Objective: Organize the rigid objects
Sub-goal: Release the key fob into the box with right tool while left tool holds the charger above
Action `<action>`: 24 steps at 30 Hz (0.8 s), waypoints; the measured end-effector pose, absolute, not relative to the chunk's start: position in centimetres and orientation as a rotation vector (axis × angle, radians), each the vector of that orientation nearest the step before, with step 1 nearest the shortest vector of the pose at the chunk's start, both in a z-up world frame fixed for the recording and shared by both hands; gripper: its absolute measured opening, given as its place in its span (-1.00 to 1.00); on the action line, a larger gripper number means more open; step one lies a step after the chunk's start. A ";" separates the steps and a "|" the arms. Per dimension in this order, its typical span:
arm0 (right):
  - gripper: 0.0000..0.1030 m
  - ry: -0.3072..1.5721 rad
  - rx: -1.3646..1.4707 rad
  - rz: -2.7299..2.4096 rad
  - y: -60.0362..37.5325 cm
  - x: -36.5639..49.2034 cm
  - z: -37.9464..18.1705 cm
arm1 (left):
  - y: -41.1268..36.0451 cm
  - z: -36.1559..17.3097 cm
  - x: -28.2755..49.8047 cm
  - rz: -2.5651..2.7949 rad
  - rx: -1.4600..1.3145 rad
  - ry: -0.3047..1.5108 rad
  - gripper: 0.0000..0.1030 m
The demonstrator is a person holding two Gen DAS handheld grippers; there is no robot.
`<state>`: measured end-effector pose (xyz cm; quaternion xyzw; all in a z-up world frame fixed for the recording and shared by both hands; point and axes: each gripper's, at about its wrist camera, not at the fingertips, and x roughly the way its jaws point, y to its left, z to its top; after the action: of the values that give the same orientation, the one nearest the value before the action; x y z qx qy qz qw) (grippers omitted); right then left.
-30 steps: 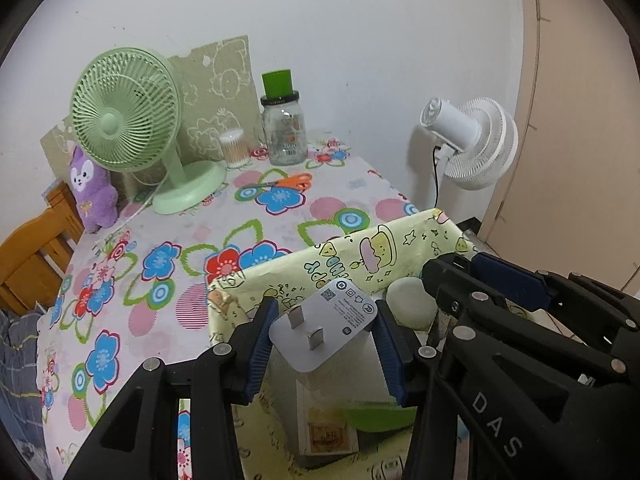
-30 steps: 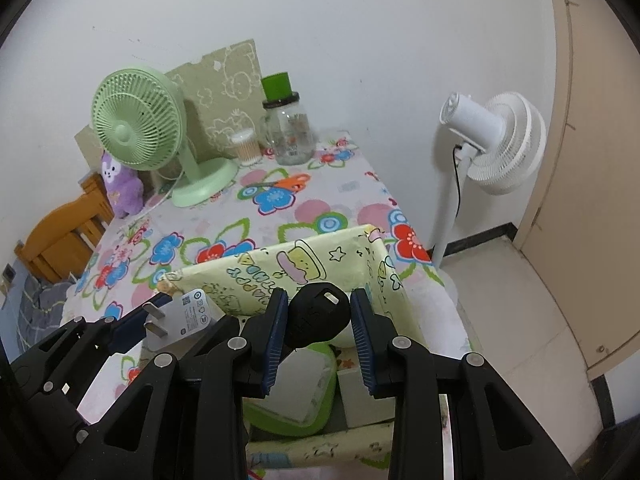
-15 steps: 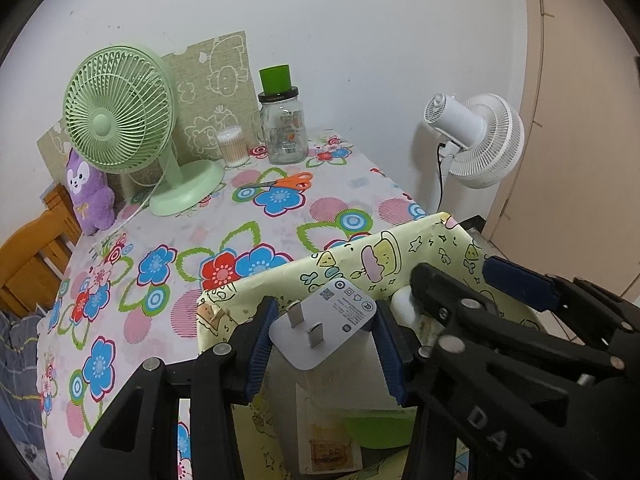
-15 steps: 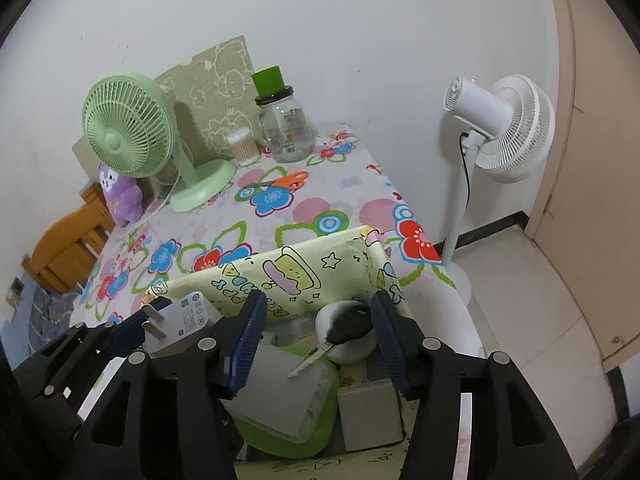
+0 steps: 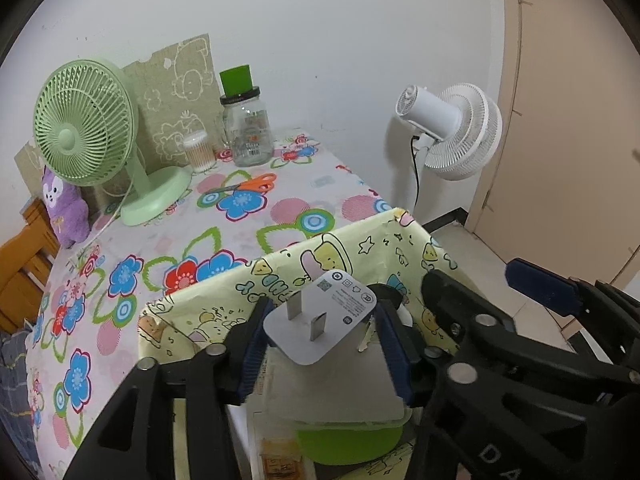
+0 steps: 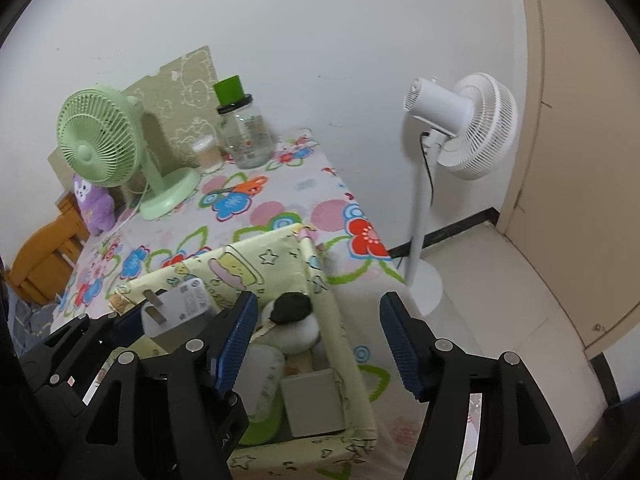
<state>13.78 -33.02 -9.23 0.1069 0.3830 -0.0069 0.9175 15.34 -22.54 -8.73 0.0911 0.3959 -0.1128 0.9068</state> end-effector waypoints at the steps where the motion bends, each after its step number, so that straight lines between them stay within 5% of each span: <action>1: 0.30 0.792 0.222 -0.016 -33.2 13.8 -9.4 | -22.5 -8.8 15.4 -0.229 0.188 0.821 0.22; 11: 0.33 0.797 0.232 -0.003 -33.2 13.4 -9.6 | -22.4 -8.8 14.9 -0.253 0.189 0.843 0.79; 24: 0.35 0.791 0.196 0.023 -30.7 12.0 -8.8 | -20.2 -7.8 12.4 -0.245 0.184 0.829 0.84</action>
<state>12.01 -30.74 -8.83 0.0952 0.3846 0.0112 0.9181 12.44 -20.22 -7.77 0.0890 0.4010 -0.1184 0.9040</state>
